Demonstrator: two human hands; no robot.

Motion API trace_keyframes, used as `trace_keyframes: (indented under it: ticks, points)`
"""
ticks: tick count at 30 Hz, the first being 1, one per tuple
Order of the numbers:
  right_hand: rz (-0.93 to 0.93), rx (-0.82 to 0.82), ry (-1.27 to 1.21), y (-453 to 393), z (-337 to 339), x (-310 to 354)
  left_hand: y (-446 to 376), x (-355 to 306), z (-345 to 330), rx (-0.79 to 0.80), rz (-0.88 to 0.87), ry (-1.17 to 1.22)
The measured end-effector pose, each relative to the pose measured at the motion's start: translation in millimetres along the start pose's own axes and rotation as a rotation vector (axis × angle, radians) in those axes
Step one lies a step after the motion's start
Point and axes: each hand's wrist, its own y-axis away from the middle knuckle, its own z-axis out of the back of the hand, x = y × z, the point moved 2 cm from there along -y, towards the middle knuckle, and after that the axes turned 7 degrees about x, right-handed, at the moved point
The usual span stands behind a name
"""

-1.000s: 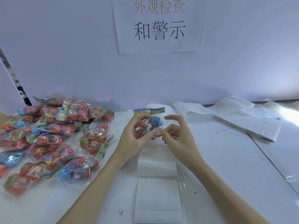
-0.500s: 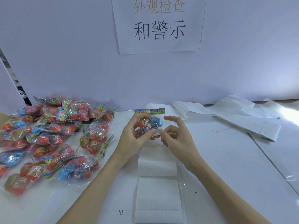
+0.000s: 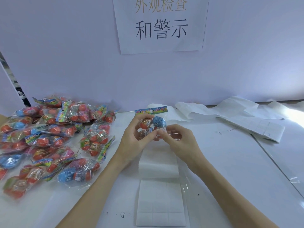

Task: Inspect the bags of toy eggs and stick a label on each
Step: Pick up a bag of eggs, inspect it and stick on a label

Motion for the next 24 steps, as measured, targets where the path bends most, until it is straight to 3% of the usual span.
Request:
trace_keyframes:
  ticks: [4, 7, 13, 20, 24]
  points:
    - [-0.090, 0.158, -0.480, -0.2, 4.5, -0.8, 0.5, -1.5, -2.7, 0.026, -0.007, 0.068]
    - [-0.123, 0.257, -0.657, -2.1, 7.6, -0.3, 0.7, -0.5, -5.4, 0.039, 0.006, 0.083]
    - [-0.185, 0.269, -0.679, -6.6, 12.2, -2.5, 1.0, 0.4, -6.0, 0.028, -0.004, 0.066]
    - [-0.065, 0.161, -0.458, -4.1, 8.4, -2.2, 0.7, 2.0, -6.4, -0.010, 0.021, 0.052]
    - [-0.108, 0.230, -0.610, -3.1, 12.8, 2.1, 0.7, -0.1, -8.9, -0.005, 0.012, 0.071]
